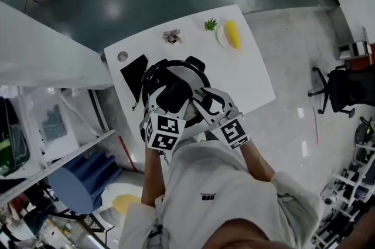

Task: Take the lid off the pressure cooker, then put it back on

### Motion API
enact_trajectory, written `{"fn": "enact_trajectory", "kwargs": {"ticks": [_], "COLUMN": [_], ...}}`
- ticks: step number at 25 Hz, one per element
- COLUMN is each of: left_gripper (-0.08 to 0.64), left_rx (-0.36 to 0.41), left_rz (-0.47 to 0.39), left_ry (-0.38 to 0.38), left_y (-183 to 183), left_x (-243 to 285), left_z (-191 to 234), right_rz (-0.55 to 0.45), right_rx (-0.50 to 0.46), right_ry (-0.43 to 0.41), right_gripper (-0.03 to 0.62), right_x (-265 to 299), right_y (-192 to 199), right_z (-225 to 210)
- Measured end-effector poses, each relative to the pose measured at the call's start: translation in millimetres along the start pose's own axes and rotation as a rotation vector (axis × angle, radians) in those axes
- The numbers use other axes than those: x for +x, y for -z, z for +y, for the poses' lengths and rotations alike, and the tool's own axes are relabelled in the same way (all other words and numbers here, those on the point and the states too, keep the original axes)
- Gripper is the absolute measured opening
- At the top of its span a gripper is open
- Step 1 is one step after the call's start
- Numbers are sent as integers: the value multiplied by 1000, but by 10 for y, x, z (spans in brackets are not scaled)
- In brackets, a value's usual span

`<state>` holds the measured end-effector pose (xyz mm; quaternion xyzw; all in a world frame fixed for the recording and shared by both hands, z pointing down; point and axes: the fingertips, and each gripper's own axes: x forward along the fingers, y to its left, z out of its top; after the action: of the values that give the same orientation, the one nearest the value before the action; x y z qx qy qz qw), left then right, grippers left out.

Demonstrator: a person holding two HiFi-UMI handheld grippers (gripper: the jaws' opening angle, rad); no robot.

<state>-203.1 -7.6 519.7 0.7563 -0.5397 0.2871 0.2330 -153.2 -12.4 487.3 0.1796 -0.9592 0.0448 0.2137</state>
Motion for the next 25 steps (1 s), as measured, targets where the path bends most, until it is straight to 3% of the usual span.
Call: {"fn": "enact_trajectory", "kwargs": {"ticks": [18, 25], "left_gripper": [287, 287], "left_rx": [-3, 59], "left_rz": [88, 95], "left_ry": [74, 131], "left_y": [8, 29], "left_x": [77, 72], "left_z": [-39, -56], "right_rz": [-6, -10], "right_rx": [0, -9], "right_ry": [-51, -36], "right_gripper": [141, 141], "right_x": [106, 96], "right_y": [-48, -66], "right_z": [-171, -155]}}
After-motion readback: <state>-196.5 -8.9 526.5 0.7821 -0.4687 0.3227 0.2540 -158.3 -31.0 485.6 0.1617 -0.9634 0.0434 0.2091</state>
